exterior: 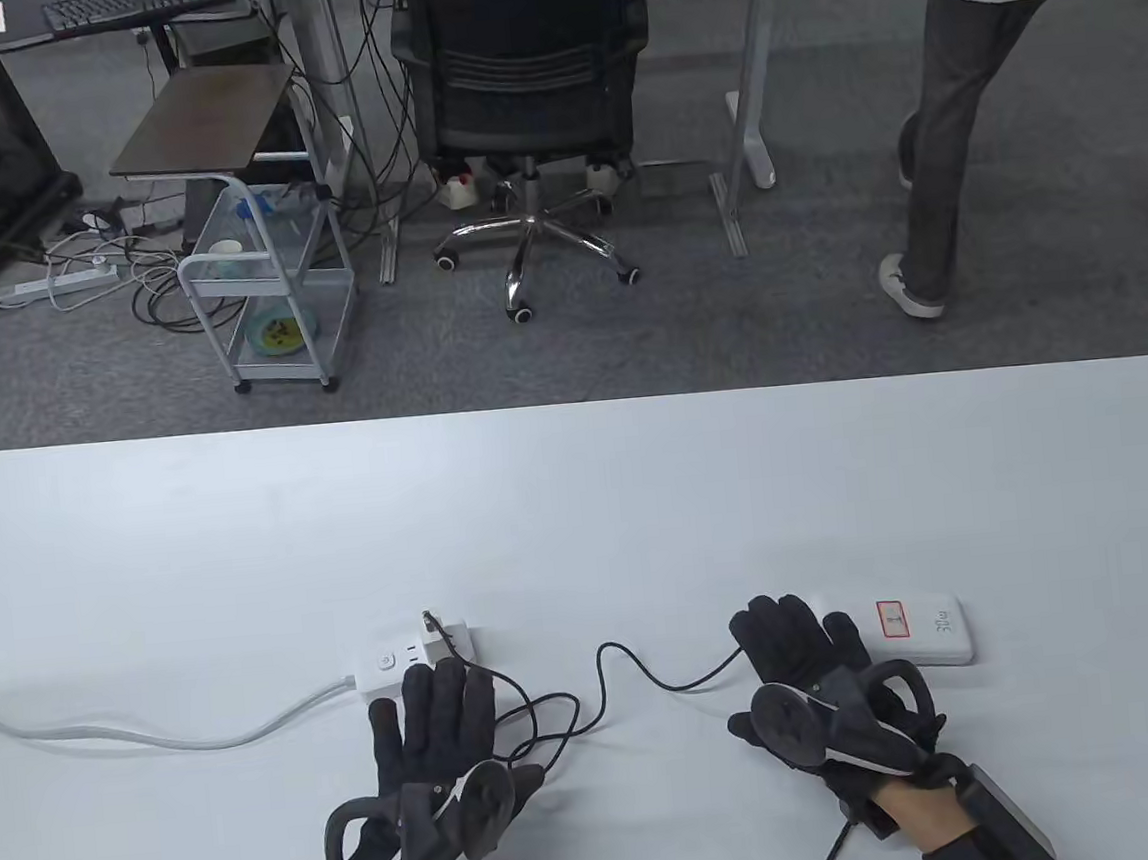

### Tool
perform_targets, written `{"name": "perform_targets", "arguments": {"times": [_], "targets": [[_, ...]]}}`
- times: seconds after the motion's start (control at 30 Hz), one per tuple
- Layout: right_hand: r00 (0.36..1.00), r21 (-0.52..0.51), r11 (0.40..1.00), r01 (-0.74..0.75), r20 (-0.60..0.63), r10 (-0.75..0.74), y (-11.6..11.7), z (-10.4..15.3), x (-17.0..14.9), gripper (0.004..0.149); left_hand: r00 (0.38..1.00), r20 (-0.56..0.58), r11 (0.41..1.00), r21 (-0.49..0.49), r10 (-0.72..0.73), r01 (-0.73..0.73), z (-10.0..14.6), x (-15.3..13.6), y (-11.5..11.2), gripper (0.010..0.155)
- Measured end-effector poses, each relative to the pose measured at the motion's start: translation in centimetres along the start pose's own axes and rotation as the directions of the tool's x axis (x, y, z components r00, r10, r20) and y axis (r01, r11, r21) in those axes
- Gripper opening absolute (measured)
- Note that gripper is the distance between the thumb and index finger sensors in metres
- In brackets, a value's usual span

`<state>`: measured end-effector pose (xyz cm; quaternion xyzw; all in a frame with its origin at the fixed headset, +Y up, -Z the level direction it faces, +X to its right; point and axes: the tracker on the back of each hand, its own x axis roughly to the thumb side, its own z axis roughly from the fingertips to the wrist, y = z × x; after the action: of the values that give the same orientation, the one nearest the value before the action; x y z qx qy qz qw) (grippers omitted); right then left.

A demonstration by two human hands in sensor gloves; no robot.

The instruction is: Unplug the charger and disconnect the battery pack

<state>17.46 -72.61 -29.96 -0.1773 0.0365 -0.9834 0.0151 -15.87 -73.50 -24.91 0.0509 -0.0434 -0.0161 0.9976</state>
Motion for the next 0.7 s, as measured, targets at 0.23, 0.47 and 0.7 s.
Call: {"name": "perform_targets", "arguments": {"times": [0.23,0.47,0.7], "targets": [[0.984,0.007,0.984,-0.177,0.008,0.177,1.5,1.6,0.5,0.088,0.999,-0.029,0.999,-0.022,-0.035,0.035,-0.5,-1.1,-0.5,0.097],[0.984,0.049,0.983,-0.178,0.019,0.177,2.6,1.0,0.4,0.088,0.999,-0.033,1.0,-0.001,-0.014,0.014,-0.3,-1.4,0.0,0.096],[0.98,0.065,0.978,-0.197,0.043,0.194,3.1,1.0,0.5,0.087,0.999,-0.036,1.0,-0.019,-0.017,0.016,-0.5,-1.7,0.0,0.095]]}}
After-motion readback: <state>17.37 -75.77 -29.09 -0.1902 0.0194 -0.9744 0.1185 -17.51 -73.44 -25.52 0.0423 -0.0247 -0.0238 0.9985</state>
